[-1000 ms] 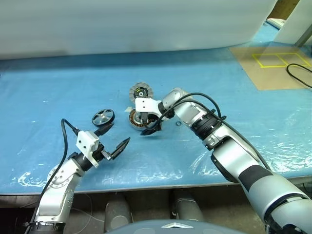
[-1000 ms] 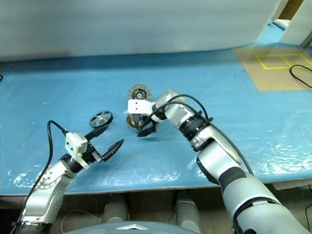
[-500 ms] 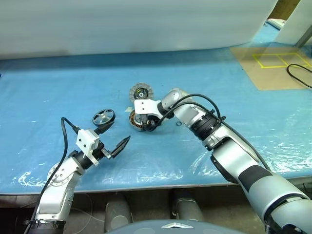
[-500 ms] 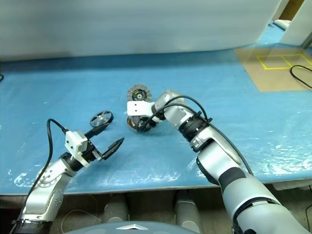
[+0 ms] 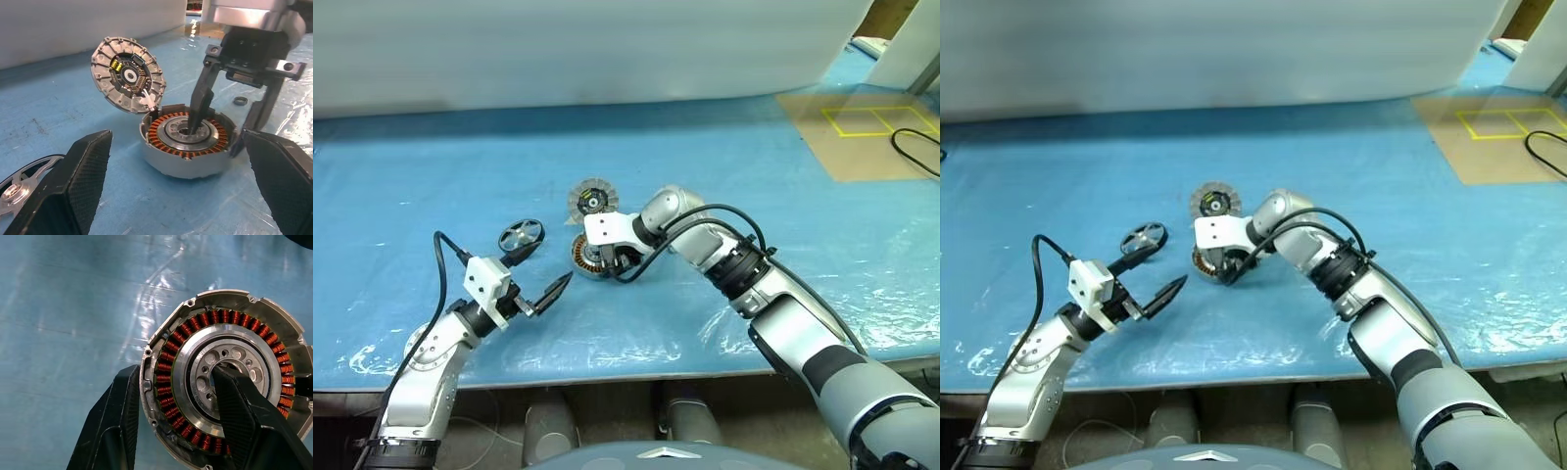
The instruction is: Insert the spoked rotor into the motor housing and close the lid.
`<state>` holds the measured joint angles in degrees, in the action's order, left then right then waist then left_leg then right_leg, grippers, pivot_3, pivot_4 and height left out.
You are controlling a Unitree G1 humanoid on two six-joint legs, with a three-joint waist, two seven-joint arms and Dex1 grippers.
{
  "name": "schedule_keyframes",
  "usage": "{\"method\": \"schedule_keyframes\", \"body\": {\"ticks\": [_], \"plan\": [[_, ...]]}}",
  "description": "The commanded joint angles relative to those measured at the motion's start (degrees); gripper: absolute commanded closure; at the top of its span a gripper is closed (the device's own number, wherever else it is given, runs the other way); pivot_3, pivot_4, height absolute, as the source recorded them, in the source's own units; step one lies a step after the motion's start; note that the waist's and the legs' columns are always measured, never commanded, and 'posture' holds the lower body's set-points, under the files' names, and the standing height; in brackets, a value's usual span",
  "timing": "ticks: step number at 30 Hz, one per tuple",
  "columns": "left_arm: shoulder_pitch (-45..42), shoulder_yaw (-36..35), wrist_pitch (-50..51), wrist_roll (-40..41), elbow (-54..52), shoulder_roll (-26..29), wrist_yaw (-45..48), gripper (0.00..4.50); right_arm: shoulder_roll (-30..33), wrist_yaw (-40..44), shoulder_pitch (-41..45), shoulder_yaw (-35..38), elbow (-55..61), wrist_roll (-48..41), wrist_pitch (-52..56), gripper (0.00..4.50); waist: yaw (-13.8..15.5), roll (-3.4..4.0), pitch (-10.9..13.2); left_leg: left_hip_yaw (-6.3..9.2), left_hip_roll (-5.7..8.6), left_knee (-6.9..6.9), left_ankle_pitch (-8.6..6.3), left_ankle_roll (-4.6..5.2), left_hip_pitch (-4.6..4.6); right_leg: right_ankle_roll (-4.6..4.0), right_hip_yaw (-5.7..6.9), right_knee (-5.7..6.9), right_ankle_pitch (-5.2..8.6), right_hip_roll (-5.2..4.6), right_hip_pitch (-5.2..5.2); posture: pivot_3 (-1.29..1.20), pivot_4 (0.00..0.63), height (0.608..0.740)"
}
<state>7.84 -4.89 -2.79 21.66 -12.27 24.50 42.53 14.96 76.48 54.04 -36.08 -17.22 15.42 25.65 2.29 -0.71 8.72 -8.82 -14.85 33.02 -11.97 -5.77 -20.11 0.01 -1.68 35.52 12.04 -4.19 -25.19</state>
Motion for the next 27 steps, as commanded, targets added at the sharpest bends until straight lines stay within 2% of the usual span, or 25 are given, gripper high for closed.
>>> {"method": "schedule_keyframes", "body": {"ticks": [1, 12, 19, 27], "plan": [[1.79, -1.32, 0.28, 1.64, -3.7, 1.12, 0.86, 0.0, 0.42, 1.98, -1.56, -0.8, 4.36, -1.7, 2.62, 2.56, -0.01, 0.0, 0.0, 0.0, 0.0, -0.01, 0.0, 0.0, 0.01, 0.0, 0.0, 0.0, 0.0, 0.0, 0.0, 0.0, 0.15, 0.74], [5.39, -1.2, 0.18, 1.8, -5.29, 2.16, 1.55, 0.0, 0.89, 0.54, -4.09, -1.27, 4.94, -2.09, 3.61, 2.56, 0.03, 0.0, 0.0, 0.0, 0.0, 0.0, -0.01, 0.01, 0.1, 0.0, -0.02, 0.03, 0.0, -0.01, 0.05, 0.0, 0.15, 0.74], [4.17, 0.37, 1.09, 1.24, -5.47, 1.95, 1.21, 0.0, 0.57, 0.18, -3.81, 1.26, 5.58, -5.27, 3.91, 0.28, -0.06, 0.01, 0.0, -0.01, 0.0, 0.0, -0.01, 0.01, 0.12, -0.01, -0.03, 0.05, 0.0, -0.01, 0.05, 0.0, 0.15, 0.74], [2.15, 1.52, 1.75, 0.98, -4.22, 1.99, 1.99, 0.0, 4.82, 5.13, -1.67, 7.99, 9.41, -14.43, 6.9, 0.28, 0.13, 0.01, 0.01, 0.0, 0.01, 0.03, 0.0, 0.01, 0.05, -0.01, -0.03, 0.03, 0.0, -0.01, 0.03, 0.0, 0.15, 0.74]]}}
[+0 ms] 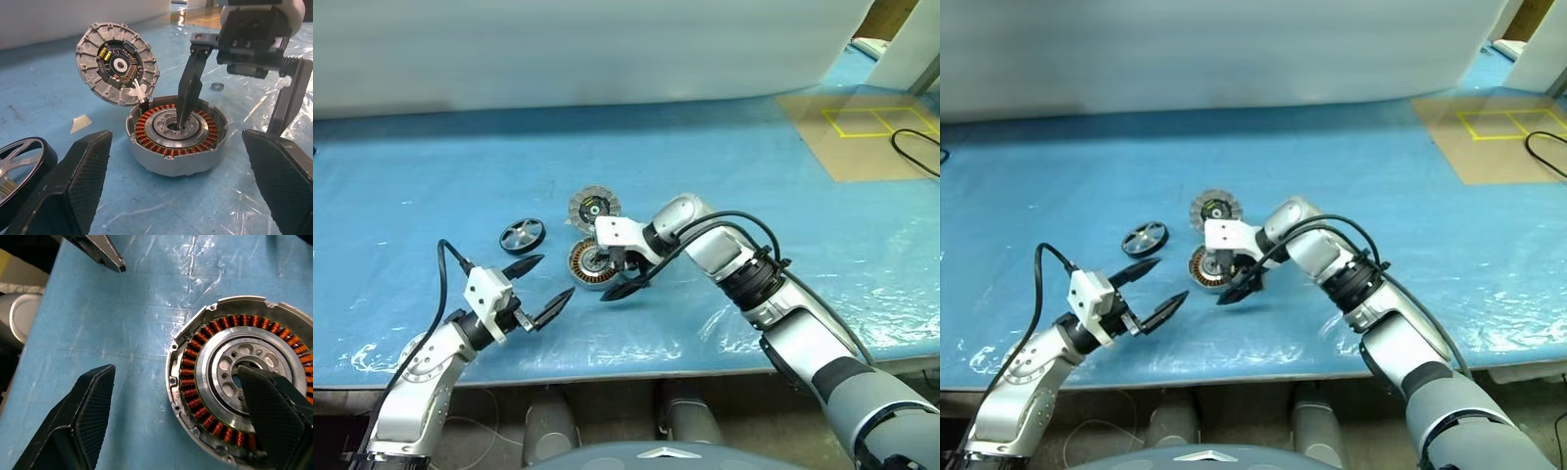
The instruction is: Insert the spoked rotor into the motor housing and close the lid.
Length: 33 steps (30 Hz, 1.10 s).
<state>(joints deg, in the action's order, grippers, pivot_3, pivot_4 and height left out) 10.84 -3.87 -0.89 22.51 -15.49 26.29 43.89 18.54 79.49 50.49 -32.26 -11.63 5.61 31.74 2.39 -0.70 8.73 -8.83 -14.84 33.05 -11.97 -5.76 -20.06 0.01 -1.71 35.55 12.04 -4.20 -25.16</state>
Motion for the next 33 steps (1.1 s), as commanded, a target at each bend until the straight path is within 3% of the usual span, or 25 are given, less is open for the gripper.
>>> {"method": "schedule_keyframes", "body": {"ticks": [1, 5, 10, 13, 23, 33], "plan": [[-0.98, 0.58, -0.18, 0.07, -0.83, 0.12, 0.72, 0.0, 1.76, 2.32, 1.9, 5.12, 4.29, -5.82, 1.13, 0.28, 0.06, 0.0, 0.0, 0.0, 0.0, 0.0, 0.0, 0.0, -0.01, 0.0, 0.0, -0.01, 0.0, 0.0, 0.0, 0.0, 0.15, 0.74], [-1.33, 0.84, -0.3, -0.04, -0.32, -0.02, 1.05, 0.0, 2.7, -0.18, 0.72, 10.99, 5.59, -10.31, -0.56, 0.28, -0.01, 0.0, 0.0, 0.0, 0.0, 0.0, 0.0, 0.0, 0.0, 0.0, 0.0, 0.0, 0.0, 0.01, -0.01, 0.0, 0.15, 0.74], [-1.79, 1.71, -0.31, -0.12, 0.3, -0.31, 1.45, 0.0, 4.09, -9.08, -5.36, 18.2, 3.73, -10.79, -11.19, 0.28, 0.23, -0.03, -0.02, -0.01, 0.01, 0.02, 0.0, 0.0, 0.0, 0.0, 0.0, 0.0, 0.0, -0.01, 0.01, 0.0, 0.15, 0.74], [-2.35, 1.89, -0.29, -0.03, 0.59, -0.49, 1.44, 0.0, 4.42, -12.52, -8.79, 21.07, 3.14, -12.4, -10.5, 0.28, 0.25, -0.03, -0.01, -0.01, 0.04, 0.05, 0.01, 0.0, -0.02, 0.0, -0.01, -0.01, 0.0, -0.02, 0.01, 0.0, 0.15, 0.74], [-3.17, 2.16, -0.58, -0.11, 1.55, -0.79, 1.82, 0.0, 6.82, -19.7, -19.57, 26.64, 0.96, -15.0, -10.51, 0.28, 0.04, -0.02, -0.01, -0.01, 0.04, 0.04, 0.0, 0.0, -0.01, 0.0, -0.04, -0.01, 0.0, 0.0, 0.01, 0.0, 0.15, 0.74], [-3.27, 2.35, -0.49, -0.13, 1.84, -1.04, 2.29, 0.0, 8.71, -24.06, -21.12, 26.91, -6.55, -13.7, -12.08, 0.28, 0.11, -0.01, -0.01, -0.01, 0.05, 0.04, 0.0, 0.01, 0.0, 0.0, -0.04, -0.02, 0.0, -0.01, 0.02, 0.0, 0.15, 0.74]]}}
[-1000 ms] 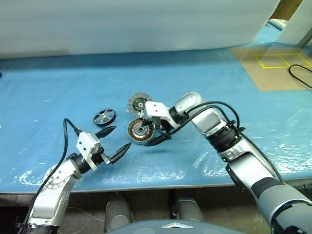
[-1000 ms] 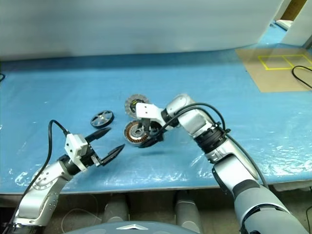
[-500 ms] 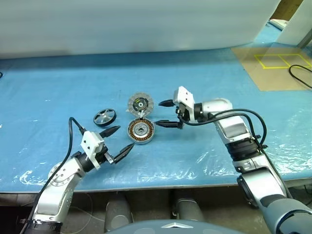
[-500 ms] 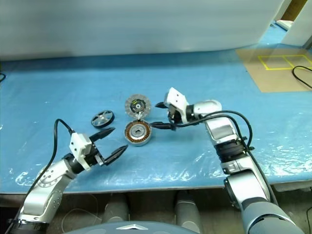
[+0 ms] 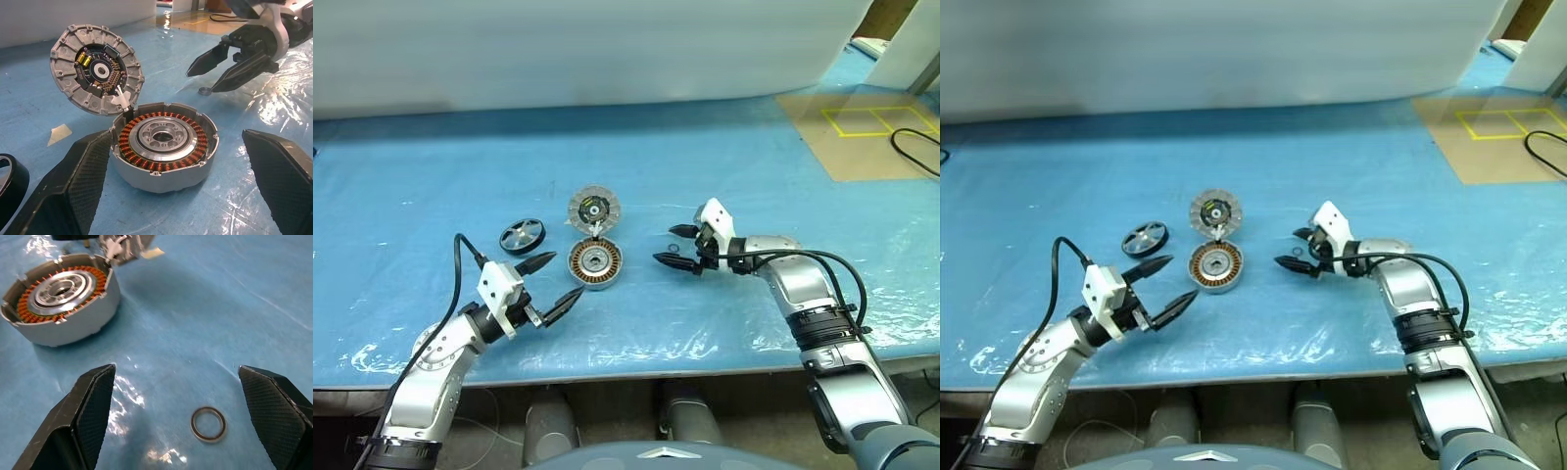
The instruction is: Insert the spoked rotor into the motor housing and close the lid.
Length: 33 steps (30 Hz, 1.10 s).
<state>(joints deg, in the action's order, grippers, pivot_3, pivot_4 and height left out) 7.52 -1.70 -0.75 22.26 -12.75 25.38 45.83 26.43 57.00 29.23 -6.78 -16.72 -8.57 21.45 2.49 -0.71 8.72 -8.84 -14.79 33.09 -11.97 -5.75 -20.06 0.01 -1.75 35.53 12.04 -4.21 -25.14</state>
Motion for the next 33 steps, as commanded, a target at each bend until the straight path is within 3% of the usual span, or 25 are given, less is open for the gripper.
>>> {"method": "schedule_keyframes", "body": {"ticks": [1, 15, 33], "plan": [[0.1, 0.23, -0.62, 0.1, -0.92, -0.15, 0.36, 0.0, 0.92, -1.9, 0.08, 1.23, -2.15, 0.71, -2.32, 0.28, 0.03, 0.0, 0.0, 0.0, 0.0, 0.0, 0.0, 0.0, 0.0, 0.0, 0.0, 0.0, 0.0, 0.0, 0.0, 0.0, 0.15, 0.74], [-0.66, 0.47, -0.42, -0.06, -0.47, -0.47, 0.42, 0.0, 4.42, 0.97, -0.74, -1.87, -5.69, 3.18, -6.93, 0.28, 0.04, 0.0, 0.0, 0.0, 0.0, 0.0, -0.07, 0.13, 0.01, 0.0, 0.0, -0.03, 0.0, -0.01, 0.05, 0.0, 0.15, 0.74], [-0.33, 0.46, -0.04, -0.06, -0.82, -0.1, 0.32, 0.0, 2.12, 1.01, -0.37, -3.71, -5.62, 4.17, -8.54, 0.28, -0.07, 0.0, 0.0, -0.01, -0.01, 0.0, -0.09, 0.16, 0.01, 0.0, 0.0, -0.07, 0.0, 0.0, 0.05, 0.0, 0.15, 0.74]]}}
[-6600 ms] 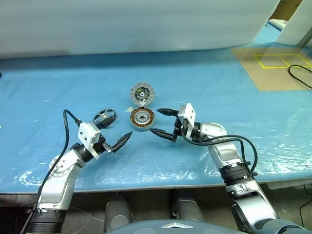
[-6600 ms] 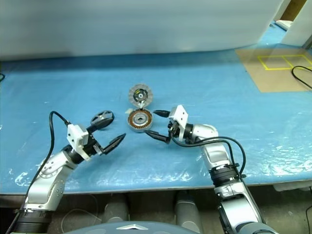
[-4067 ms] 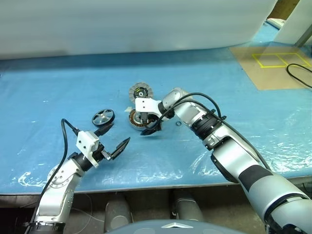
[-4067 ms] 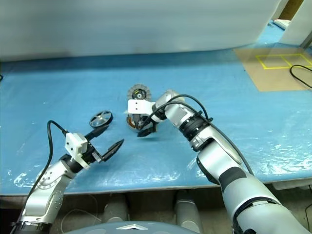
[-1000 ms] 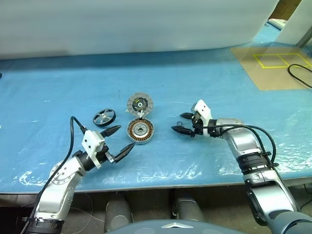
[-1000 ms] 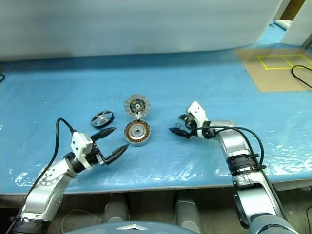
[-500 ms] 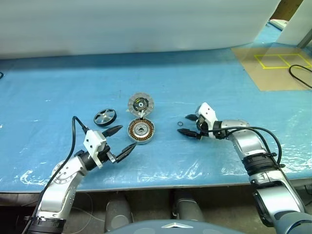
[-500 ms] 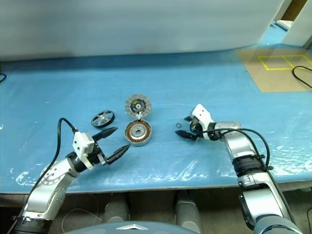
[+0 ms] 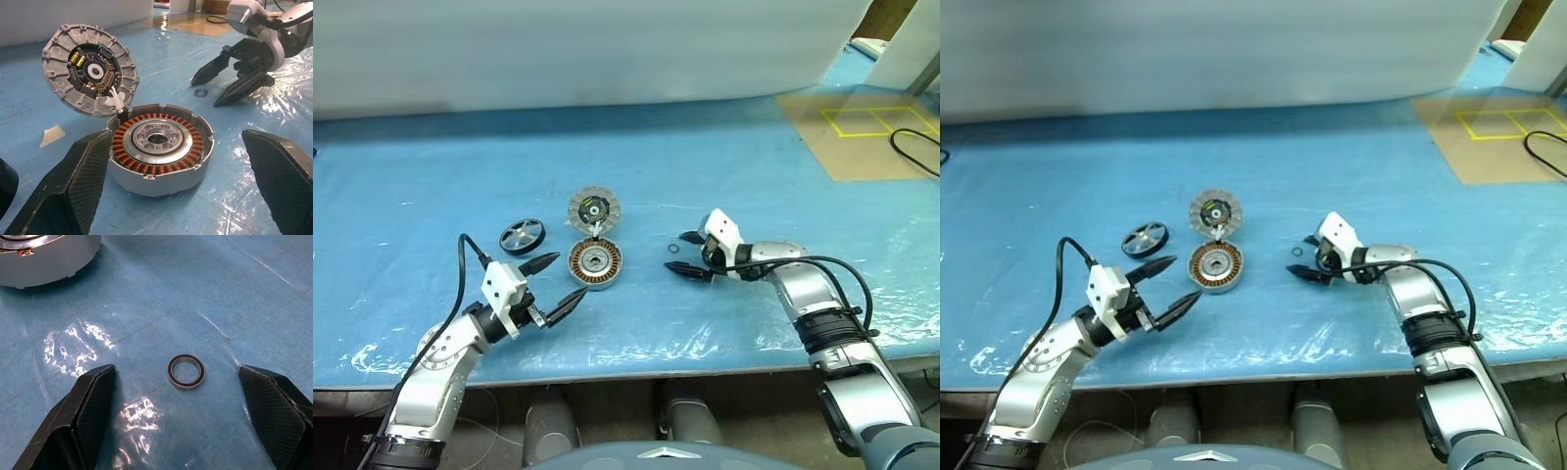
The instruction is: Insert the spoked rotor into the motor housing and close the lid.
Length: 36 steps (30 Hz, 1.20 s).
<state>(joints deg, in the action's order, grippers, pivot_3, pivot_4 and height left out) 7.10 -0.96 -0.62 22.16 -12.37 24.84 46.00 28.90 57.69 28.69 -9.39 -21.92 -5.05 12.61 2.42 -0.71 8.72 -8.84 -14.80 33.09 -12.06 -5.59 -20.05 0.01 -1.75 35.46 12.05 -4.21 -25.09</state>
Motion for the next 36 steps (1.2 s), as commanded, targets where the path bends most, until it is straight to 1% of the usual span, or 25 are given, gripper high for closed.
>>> {"method": "schedule_keyframes", "body": {"ticks": [1, 15, 18, 26, 27, 32, 36], "plan": [[0.11, -0.35, -0.12, 0.07, -1.3, 0.47, 0.12, 0.0, -0.31, 0.31, 0.16, -1.05, -0.66, 0.69, 0.25, 0.28, -0.01, 0.0, 0.0, 0.0, 0.0, 0.0, 0.0, 0.0, 0.0, 0.0, 0.0, 0.0, 0.0, 0.0, 0.0, 0.0, 0.15, 0.74], [-0.34, -0.63, 0.26, 0.25, -1.21, 1.0, 0.4, 0.0, 1.36, 0.57, -0.29, -0.43, -1.9, 1.24, -0.68, 0.28, 0.06, 0.0, 0.0, 0.0, 0.0, 0.0, -0.02, 0.03, 0.01, 0.0, 0.0, -0.01, 0.0, -0.01, 0.03, 0.0, 0.15, 0.74], [-0.36, -0.54, 0.29, 0.22, -1.22, 0.98, 0.39, 0.0, 1.12, 0.32, -0.37, -0.59, -1.93, 1.37, -0.81, 0.89, 0.07, 0.0, 0.0, 0.0, 0.0, 0.0, -0.02, 0.03, 0.01, 0.0, 0.0, -0.01, 0.0, -0.01, 0.03, 0.0, 0.15, 0.74], [-0.24, -0.67, 0.17, 0.05, -1.35, 0.99, 0.15, 0.0, 0.98, 0.38, -0.04, -0.91, -2.65, 1.49, -1.55, 3.66, 0.06, 0.0, -0.01, 0.0, 0.0, 0.0, -0.02, 0.03, 0.0, 0.0, 0.0, -0.06, 0.0, 0.0, 0.03, 0.0, 0.15, 0.74], [-0.21, -0.7, 0.14, 0.04, -1.35, 1.0, 0.13, 0.0, 0.93, 0.34, 0.05, -0.89, -2.7, 1.47, -1.57, 3.85, 0.05, 0.0, 0.0, 0.0, 0.0, 0.0, -0.02, 0.04, 0.0, 0.0, 0.0, -0.06, 0.0, 0.0, 0.03, 0.0, 0.15, 0.74], [-0.18, -0.84, 0.06, 0.05, -1.34, 1.0, 0.08, 0.0, 0.23, 0.08, 0.34, -0.7, -1.11, 0.78, -0.73, 3.84, 0.06, 0.0, 0.0, 0.0, 0.0, 0.0, -0.03, 0.05, 0.0, 0.0, 0.0, -0.06, 0.0, 0.0, 0.04, 0.0, 0.15, 0.74], [0.41, -1.3, -0.06, 0.21, -1.68, 1.09, -0.04, 0.0, -2.51, 0.24, 1.95, 0.78, 3.51, -2.85, 1.74, 3.84, -0.24, 0.01, 0.0, 0.0, -0.01, -0.02, -0.03, 0.05, 0.0, 0.0, 0.0, -0.06, 0.0, 0.01, 0.01, 0.0, 0.15, 0.74]]}}
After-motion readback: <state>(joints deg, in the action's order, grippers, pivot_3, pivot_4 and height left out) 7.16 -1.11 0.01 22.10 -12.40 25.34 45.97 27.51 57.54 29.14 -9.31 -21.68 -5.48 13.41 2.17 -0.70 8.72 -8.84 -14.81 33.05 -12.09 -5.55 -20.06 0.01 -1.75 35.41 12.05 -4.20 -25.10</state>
